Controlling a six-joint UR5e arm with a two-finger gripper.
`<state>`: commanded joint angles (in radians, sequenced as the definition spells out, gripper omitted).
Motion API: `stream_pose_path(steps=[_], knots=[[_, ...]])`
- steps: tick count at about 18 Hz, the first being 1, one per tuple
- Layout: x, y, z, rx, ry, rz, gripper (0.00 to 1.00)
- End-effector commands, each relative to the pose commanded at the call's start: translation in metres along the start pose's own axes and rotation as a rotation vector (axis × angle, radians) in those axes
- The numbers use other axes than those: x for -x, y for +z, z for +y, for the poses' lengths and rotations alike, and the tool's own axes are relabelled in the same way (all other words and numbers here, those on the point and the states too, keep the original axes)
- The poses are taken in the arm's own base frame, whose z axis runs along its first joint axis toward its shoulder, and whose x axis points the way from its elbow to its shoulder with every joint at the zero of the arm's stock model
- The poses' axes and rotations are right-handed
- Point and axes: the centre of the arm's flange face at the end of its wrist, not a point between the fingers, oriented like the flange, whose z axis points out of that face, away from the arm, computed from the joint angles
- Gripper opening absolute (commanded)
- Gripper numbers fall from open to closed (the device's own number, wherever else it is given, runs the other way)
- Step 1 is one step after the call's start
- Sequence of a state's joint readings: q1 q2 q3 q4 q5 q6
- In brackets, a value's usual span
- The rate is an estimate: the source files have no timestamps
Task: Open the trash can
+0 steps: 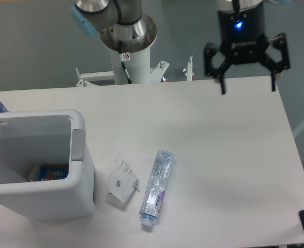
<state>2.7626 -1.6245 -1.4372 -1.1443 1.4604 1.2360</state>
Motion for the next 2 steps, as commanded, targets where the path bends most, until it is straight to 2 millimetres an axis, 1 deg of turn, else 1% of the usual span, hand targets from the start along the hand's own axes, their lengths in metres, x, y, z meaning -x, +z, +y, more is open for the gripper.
stream_pose_path(steps=[2], knots=[[0.0048,0.0024,0.0116,0.007,-0.005,0.0,1.0]])
